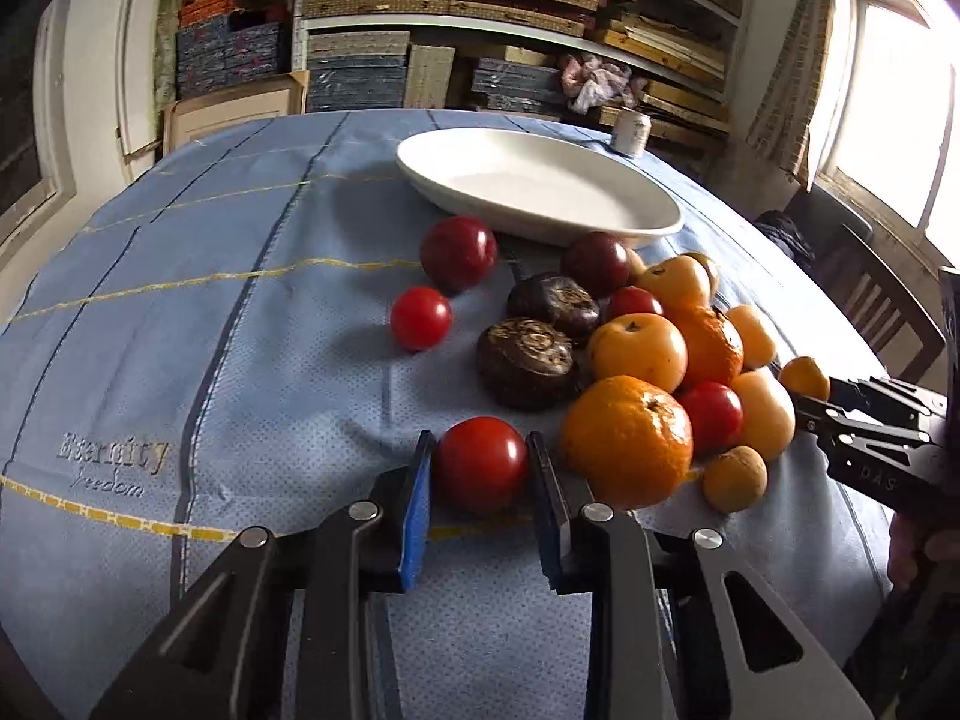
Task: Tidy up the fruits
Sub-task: 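Grasp an orange with the right tool while the left tool grasps a red tomato, then carry the orange with the right tool into the plate and open, while the left tool drops the tomato there, then withdraw both open tools from the plate back to the fruit pile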
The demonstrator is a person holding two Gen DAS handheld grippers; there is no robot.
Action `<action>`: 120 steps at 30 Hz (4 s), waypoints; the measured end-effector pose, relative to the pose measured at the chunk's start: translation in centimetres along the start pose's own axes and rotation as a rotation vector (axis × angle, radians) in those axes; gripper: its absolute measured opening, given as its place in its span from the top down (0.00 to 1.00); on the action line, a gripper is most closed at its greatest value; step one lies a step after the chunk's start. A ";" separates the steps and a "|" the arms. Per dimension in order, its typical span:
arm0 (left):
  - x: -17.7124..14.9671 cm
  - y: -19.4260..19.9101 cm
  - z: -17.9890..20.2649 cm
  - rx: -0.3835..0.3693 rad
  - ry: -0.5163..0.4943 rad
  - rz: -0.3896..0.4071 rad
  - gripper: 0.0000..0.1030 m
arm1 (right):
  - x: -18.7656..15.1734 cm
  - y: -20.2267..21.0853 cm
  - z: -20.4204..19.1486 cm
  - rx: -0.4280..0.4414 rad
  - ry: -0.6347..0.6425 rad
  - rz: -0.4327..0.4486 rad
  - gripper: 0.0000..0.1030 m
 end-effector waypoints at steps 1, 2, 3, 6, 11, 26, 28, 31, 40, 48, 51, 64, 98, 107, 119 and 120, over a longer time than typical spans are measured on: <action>0.0 0.0 0.4 0.008 -0.022 0.004 0.71 | -0.1 0.0 0.0 0.001 0.000 0.003 0.62; 0.0 0.1 0.6 0.011 -0.033 0.008 0.71 | -0.2 0.0 0.0 -0.001 -0.001 0.008 0.62; -0.1 0.3 0.9 0.029 -0.050 0.023 0.71 | -0.3 0.1 -0.1 -0.003 -0.002 0.012 0.62; -0.1 1.2 0.9 0.012 -0.036 0.053 0.71 | -0.6 0.1 -0.1 -0.006 -0.002 0.021 0.62; 0.1 1.7 0.0 0.018 0.002 0.050 0.71 | -0.6 0.5 0.4 -0.011 -0.025 0.040 0.62; 4.5 4.9 0.7 -0.001 -0.036 0.087 0.71 | 2.0 4.0 1.2 0.031 -0.053 0.116 0.56; 4.4 4.8 1.1 -0.018 -0.046 0.083 0.71 | 1.2 4.0 1.4 -0.001 -0.040 0.112 0.49; 4.1 4.3 1.1 -0.037 -0.030 0.073 0.71 | 0.5 2.7 1.9 -0.019 -0.049 0.075 0.49; 3.1 3.7 0.7 -0.057 0.006 0.052 0.71 | 0.0 0.4 3.1 0.000 -0.103 0.048 0.64; 4.7 5.2 1.6 -0.095 -0.011 0.103 0.71 | 2.2 3.4 1.0 0.027 -0.022 0.118 0.64; 6.2 5.7 1.7 -0.081 -0.024 0.125 0.71 | 4.2 4.6 0.3 0.058 0.007 0.143 0.64; 15.2 0.9 0.4 0.003 -0.054 0.092 0.71 | 15.2 2.7 0.4 0.070 0.082 0.203 0.64; 16.3 -10.6 1.2 0.052 -0.146 -0.069 0.19 | 19.8 -9.5 1.6 0.097 0.178 0.067 0.25; 16.5 -9.4 1.0 0.100 -0.116 -0.039 0.09 | 18.6 -7.6 2.6 0.057 0.151 0.069 0.21; 13.5 -4.9 -0.5 0.104 -0.031 -0.023 0.09 | 13.0 -1.4 3.3 0.018 0.052 0.084 0.20; 13.2 -4.6 -0.7 0.112 -0.032 -0.019 0.09 | 12.4 -0.9 3.5 0.017 0.037 0.083 0.20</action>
Point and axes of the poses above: each gripper's, at about its wrist camera, not at the fingertips, and y roughly against the way its jaws point, z to its right, x to its top, the point moved 4 cm from there along -y, roughly the way its jaws point, and after that the axes turned 6 degrees about x, right-handed, at the moved point
